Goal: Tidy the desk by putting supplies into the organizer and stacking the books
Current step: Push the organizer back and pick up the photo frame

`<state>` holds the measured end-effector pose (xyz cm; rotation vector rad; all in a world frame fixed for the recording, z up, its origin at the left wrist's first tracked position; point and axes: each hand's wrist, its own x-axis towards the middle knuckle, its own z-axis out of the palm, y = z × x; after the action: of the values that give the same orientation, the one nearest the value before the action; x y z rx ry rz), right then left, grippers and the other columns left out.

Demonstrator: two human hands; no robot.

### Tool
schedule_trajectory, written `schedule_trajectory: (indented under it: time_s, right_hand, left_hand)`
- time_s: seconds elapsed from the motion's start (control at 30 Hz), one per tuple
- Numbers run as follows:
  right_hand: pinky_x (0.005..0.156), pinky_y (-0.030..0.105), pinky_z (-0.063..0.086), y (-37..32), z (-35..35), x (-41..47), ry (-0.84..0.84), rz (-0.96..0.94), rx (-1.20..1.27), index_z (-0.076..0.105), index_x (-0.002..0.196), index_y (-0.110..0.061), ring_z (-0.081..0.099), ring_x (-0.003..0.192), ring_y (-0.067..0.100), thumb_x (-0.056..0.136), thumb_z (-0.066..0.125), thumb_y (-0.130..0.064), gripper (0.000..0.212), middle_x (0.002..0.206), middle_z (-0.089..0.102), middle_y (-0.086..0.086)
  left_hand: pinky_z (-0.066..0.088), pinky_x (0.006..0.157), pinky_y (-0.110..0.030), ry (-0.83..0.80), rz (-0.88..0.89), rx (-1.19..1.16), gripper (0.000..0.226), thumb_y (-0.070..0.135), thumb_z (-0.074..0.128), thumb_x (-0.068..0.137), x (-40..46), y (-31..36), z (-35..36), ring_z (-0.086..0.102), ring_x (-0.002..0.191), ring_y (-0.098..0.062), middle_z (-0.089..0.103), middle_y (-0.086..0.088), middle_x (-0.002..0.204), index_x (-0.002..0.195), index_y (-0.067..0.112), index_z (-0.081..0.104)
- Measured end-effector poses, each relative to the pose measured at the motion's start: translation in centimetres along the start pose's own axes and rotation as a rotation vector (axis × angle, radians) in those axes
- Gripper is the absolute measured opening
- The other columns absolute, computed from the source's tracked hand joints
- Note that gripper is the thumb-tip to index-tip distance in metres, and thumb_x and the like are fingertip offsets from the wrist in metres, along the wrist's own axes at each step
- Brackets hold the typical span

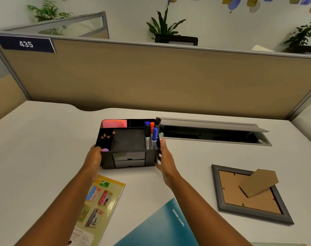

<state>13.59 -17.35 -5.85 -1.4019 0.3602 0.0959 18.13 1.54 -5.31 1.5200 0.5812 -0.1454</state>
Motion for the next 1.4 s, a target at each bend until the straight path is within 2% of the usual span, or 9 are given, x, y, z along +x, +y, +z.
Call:
schedule_trajectory:
  time_s: [0.13, 0.2, 0.3, 0.43, 0.77, 1.03, 1.17, 1.27, 1.4]
  right_hand:
    - [0.115, 0.044, 0.024, 0.6, 0.9, 1.5, -0.003, -0.058, -0.021, 0.026, 0.142, -0.024, 0.029, 0.137, 0.022, 0.096, 0.022, -0.045, 0.050, 0.147, 0.033, 0.002]
    - [0.116, 0.047, 0.021, 1.1, 1.2, 2.1, -0.024, -0.111, -0.109, 0.015, 0.144, -0.028, 0.023, 0.140, 0.022, 0.098, 0.028, -0.037, 0.049, 0.152, 0.024, 0.000]
    - [0.113, 0.038, 0.025, 1.0, 0.9, 3.0, -0.071, -0.141, -0.204, 0.007, 0.145, -0.027, 0.023, 0.140, 0.021, 0.096, 0.039, -0.010, 0.061, 0.153, 0.020, 0.000]
    - [0.111, 0.041, 0.032, 0.2, 0.4, 5.3, -0.123, -0.142, -0.303, 0.005, 0.146, -0.027, 0.029, 0.137, 0.023, 0.087, 0.039, 0.013, 0.079, 0.152, 0.025, 0.004]
    - [0.110, 0.043, 0.034, -1.8, -0.2, 9.5, -0.157, -0.104, -0.362, 0.004, 0.146, -0.026, 0.029, 0.137, 0.024, 0.084, 0.038, 0.018, 0.084, 0.151, 0.025, 0.007]
    - [0.115, 0.048, 0.021, -2.2, -1.0, 8.1, -0.166, -0.099, -0.495, -0.003, 0.145, -0.026, 0.010, 0.143, 0.028, 0.085, 0.034, 0.017, 0.083, 0.156, 0.007, 0.006]
    - [0.106, 0.034, 0.035, -0.5, -3.4, 3.6, -0.078, -0.080, -0.665, 0.015, 0.145, -0.020, 0.036, 0.134, 0.027, 0.091, 0.040, 0.005, 0.065, 0.148, 0.033, 0.011]
    - [0.099, 0.030, 0.040, 0.9, -5.6, -0.2, -0.005, -0.044, -0.814, 0.037, 0.136, -0.018, 0.051, 0.119, 0.024, 0.093, 0.044, -0.008, 0.044, 0.134, 0.051, 0.012]
    - [0.094, 0.027, 0.041, 2.1, -7.2, -5.2, 0.014, 0.102, -1.053, 0.053, 0.121, -0.019, 0.055, 0.112, 0.021, 0.089, 0.054, -0.029, 0.034, 0.126, 0.058, 0.006]
  left_hand:
    - [0.047, 0.076, -0.031, -0.041, 0.077, -0.053, 0.029, 0.018, 0.034, 0.098, 1.6, -0.5, -0.3, 0.053, 0.084, -0.020, 0.053, -0.005, 0.102, 0.126, 0.018, 0.041]
    - [0.040, 0.105, -0.041, -0.067, 0.159, -0.052, 0.043, 0.031, 0.040, 0.098, 2.9, -1.2, -0.4, 0.049, 0.116, -0.025, 0.048, -0.004, 0.127, 0.138, 0.021, 0.032]
    - [0.031, 0.113, -0.050, -0.078, 0.246, -0.030, 0.050, 0.040, 0.044, 0.094, 4.5, -1.8, -0.3, 0.040, 0.133, -0.027, 0.041, -0.009, 0.143, 0.140, 0.026, 0.029]
    - [0.032, 0.112, -0.050, -0.104, 0.222, -0.020, 0.054, 0.044, 0.049, 0.091, 6.4, -0.3, 0.3, 0.040, 0.133, -0.025, 0.042, -0.005, 0.144, 0.139, 0.027, 0.032]
    - [0.039, 0.106, -0.050, -0.018, 0.232, 0.099, 0.050, 0.042, 0.054, 0.089, 9.8, 2.8, 2.7, 0.046, 0.127, -0.027, 0.048, -0.005, 0.139, 0.134, 0.024, 0.041]
    - [0.042, 0.103, -0.049, 0.079, 0.211, 0.149, 0.051, 0.042, 0.045, 0.093, 9.1, 3.0, 3.5, 0.043, 0.129, -0.033, 0.042, -0.011, 0.143, 0.139, 0.022, 0.036]
    - [0.046, 0.096, -0.046, 0.134, 0.270, 0.220, 0.042, 0.040, 0.044, 0.094, 6.1, 1.3, 2.1, 0.051, 0.119, -0.033, 0.049, -0.014, 0.135, 0.129, 0.018, 0.046]
    - [0.051, 0.077, -0.041, -0.019, 0.328, 0.365, 0.008, 0.017, 0.054, 0.091, 2.6, -1.1, 1.8, 0.058, 0.092, -0.031, 0.061, -0.017, 0.108, 0.090, 0.018, 0.061]
    - [0.046, 0.060, -0.024, -0.500, 0.253, 0.793, 0.018, 0.025, 0.070, 0.080, -4.8, -4.1, 3.2, 0.055, 0.065, -0.016, 0.058, 0.001, 0.079, 0.072, 0.031, 0.055]
